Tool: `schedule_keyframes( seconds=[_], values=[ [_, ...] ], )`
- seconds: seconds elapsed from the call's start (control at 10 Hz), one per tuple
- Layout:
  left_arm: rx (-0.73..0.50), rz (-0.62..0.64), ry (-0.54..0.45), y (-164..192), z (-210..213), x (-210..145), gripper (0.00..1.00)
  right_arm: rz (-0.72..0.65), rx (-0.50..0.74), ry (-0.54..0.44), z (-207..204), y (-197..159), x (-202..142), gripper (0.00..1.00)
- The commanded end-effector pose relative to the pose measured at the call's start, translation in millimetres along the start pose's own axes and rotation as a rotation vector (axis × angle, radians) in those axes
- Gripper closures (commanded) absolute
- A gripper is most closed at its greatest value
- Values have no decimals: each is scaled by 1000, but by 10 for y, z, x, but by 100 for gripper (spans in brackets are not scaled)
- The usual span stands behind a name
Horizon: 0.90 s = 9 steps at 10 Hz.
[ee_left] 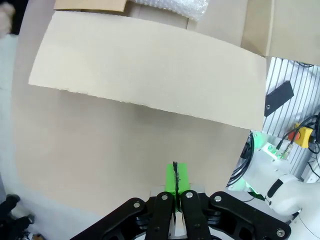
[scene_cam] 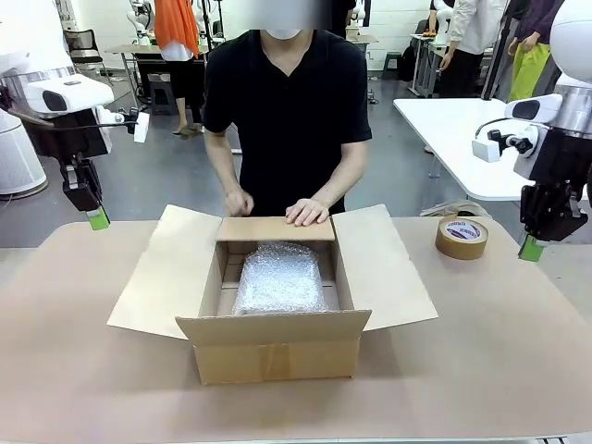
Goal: Wrap the clocks to prevent damage.
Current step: Once the human has placed the objects inside and stepped back, release both hands from the side flaps of the Package Box, then push the right (or left) flap of the Package Box to close it.
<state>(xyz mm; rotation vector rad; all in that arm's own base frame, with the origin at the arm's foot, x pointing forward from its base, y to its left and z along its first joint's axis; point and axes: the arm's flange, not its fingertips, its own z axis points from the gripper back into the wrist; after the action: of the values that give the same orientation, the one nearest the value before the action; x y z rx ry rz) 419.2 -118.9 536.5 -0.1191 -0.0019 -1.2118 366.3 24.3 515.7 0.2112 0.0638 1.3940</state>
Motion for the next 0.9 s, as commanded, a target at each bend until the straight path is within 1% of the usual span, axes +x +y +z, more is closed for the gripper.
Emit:
schedule_keyframes(
  seconds=[0.0, 0.8],
  values=[
    [13, 30, -10, 1, 14, -29, 100, -13, -9, -3, 32, 23, -10, 99],
    [13, 30, -10, 1, 14, -29, 100, -13, -9, -3, 32, 23, -10, 99]
  ],
)
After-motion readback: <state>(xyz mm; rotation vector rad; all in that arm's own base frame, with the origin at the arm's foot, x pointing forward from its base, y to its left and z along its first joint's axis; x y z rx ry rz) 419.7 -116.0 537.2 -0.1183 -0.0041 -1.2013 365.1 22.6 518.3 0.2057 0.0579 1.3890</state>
